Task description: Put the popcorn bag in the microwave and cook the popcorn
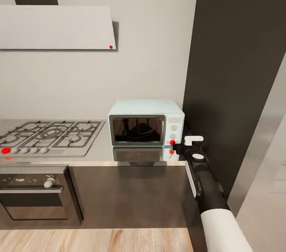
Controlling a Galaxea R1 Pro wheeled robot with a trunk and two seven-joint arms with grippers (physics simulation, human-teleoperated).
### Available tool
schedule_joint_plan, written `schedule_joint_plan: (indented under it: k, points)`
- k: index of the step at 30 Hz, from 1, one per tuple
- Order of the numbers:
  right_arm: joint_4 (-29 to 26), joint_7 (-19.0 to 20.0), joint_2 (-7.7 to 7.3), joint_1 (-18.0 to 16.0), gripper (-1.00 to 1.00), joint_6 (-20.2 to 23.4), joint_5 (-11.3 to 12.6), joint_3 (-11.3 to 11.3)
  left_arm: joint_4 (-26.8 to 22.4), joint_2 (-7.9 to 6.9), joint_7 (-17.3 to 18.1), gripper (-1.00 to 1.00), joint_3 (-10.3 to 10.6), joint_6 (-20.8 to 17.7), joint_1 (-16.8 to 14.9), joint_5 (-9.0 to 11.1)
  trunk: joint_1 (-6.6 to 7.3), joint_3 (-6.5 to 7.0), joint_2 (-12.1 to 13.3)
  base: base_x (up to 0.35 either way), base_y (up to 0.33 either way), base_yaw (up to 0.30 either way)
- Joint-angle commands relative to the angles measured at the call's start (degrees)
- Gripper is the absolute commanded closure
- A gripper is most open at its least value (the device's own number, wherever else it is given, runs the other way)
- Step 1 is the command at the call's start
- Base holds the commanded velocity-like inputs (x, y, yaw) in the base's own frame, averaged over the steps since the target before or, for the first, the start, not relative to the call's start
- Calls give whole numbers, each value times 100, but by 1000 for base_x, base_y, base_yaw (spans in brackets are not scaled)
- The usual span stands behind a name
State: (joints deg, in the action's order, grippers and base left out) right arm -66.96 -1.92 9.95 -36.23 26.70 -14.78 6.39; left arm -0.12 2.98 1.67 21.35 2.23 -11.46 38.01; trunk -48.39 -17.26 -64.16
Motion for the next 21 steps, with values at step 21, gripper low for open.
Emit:
schedule_joint_plan:
  k: [21]
  points:
    - [525, 64, 4, -4, -100, -10, -37, 11, 3, -16, 61, -100, 48, 23, -5, 57, 0, -7, -5, 86, 72, 0]
